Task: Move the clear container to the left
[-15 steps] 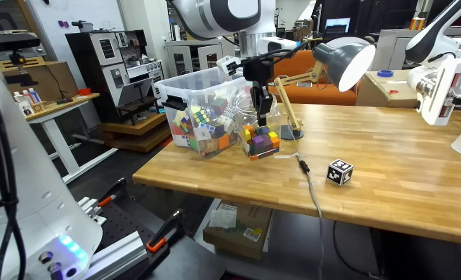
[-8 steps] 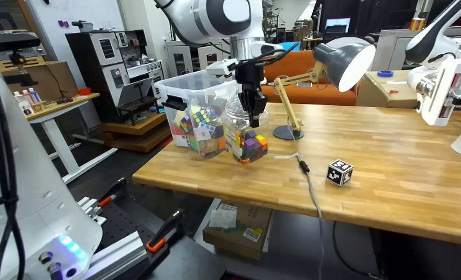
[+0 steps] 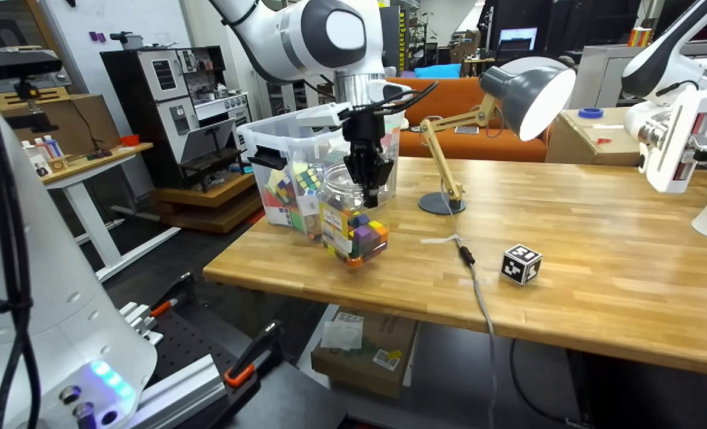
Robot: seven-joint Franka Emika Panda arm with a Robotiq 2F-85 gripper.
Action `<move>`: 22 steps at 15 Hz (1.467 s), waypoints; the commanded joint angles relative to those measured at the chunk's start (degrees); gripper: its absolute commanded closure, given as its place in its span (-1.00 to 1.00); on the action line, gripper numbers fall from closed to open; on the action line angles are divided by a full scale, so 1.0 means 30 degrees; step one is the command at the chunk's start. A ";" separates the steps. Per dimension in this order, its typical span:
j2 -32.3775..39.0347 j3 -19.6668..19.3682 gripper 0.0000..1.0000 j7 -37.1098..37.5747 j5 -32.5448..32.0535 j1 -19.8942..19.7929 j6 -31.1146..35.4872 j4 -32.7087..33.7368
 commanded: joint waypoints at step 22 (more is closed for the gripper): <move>0.0613 0.0958 0.96 -0.1416 -0.0834 0.0687 -0.0434 -0.0633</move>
